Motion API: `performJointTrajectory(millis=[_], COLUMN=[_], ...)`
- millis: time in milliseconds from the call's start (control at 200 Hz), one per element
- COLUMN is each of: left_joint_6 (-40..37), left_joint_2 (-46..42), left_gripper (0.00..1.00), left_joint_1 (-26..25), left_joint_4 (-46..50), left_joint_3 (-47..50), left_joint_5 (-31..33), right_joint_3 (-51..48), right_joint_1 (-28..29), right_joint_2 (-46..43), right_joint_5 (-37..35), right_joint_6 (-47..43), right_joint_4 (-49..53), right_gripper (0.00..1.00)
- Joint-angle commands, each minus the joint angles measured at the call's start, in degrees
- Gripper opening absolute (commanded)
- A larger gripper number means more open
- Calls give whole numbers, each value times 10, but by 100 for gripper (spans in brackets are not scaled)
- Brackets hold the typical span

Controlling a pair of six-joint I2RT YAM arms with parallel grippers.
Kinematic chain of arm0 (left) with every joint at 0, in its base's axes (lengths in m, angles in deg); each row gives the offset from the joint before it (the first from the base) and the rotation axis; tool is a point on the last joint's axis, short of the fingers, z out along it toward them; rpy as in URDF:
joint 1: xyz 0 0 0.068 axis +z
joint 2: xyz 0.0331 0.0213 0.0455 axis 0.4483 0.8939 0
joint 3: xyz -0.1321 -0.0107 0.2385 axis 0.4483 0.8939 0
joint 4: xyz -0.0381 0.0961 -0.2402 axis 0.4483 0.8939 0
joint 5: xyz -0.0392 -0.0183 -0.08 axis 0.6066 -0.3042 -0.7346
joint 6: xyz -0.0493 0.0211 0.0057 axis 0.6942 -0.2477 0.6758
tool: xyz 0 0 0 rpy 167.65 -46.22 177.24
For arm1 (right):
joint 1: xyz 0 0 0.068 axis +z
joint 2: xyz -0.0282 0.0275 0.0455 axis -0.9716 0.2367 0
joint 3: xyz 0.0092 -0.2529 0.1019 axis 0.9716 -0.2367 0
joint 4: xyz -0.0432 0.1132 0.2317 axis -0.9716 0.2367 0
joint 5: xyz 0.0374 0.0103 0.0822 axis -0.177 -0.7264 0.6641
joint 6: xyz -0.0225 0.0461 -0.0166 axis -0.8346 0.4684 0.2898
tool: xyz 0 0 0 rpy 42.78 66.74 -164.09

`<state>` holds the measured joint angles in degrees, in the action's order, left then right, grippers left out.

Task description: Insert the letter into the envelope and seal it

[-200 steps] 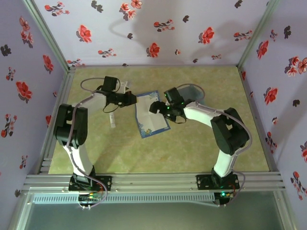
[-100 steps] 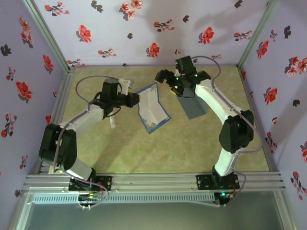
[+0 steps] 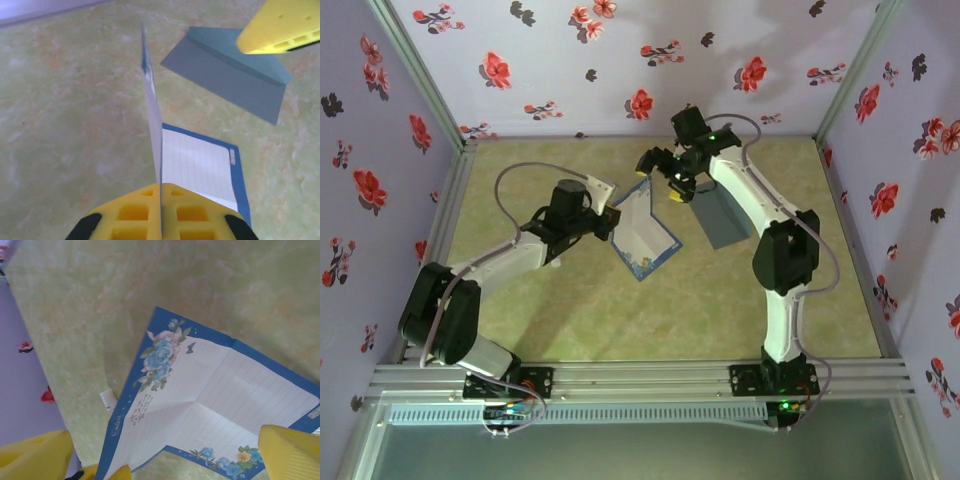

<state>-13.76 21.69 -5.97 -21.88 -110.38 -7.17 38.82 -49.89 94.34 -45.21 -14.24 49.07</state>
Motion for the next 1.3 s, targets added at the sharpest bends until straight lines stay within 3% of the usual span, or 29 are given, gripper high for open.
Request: performJointTrajectory(millis=[0, 225, 375, 505, 660, 795, 865, 945, 1020, 1130, 1295], left_joint_6=[-73, -127, -138, -150, -168, -183, -184, -184, -182, -180, -180], left_joint_2=[-12, -4, 0, 1, 5, 11, 13, 15, 15, 14, 5], left_gripper=[6, 6, 7, 7, 9, 10, 10, 11, 12, 24, 61], left_joint_1=[-30, -82, -103, -117, -128, -138, -142, -144, -146, -146, -147], left_joint_4=[21, 24, 15, 10, 7, 6, 3, -4, -6, -9, -26], left_joint_3=[-19, -22, -20, -18, -19, -19, -17, -15, -14, -13, -1], left_joint_5=[73, 151, 169, 187, 211, 236, 244, 251, 257, 259, 267], right_joint_3=[34, 50, 55, 51, 38, 32, 23, 11, 0, -9, -17], right_joint_1=[5, 8, 17, 22, 24, 24, 24, 24, 24, 24, 23], right_joint_2=[16, 43, 58, 68, 71, 69, 68, 65, 61, 57, 53], right_joint_5=[13, 12, 4, 3, 3, -2, -2, -1, -1, -2, -4], right_joint_6=[-9, -12, -23, -28, -32, -34, -34, -32, -27, -25, -26], right_joint_4=[56, 77, 89, 97, 95, 96, 92, 85, 76, 70, 64], right_gripper=[94, 89, 77, 76, 65, 62, 55, 34, 22, 18, 7])
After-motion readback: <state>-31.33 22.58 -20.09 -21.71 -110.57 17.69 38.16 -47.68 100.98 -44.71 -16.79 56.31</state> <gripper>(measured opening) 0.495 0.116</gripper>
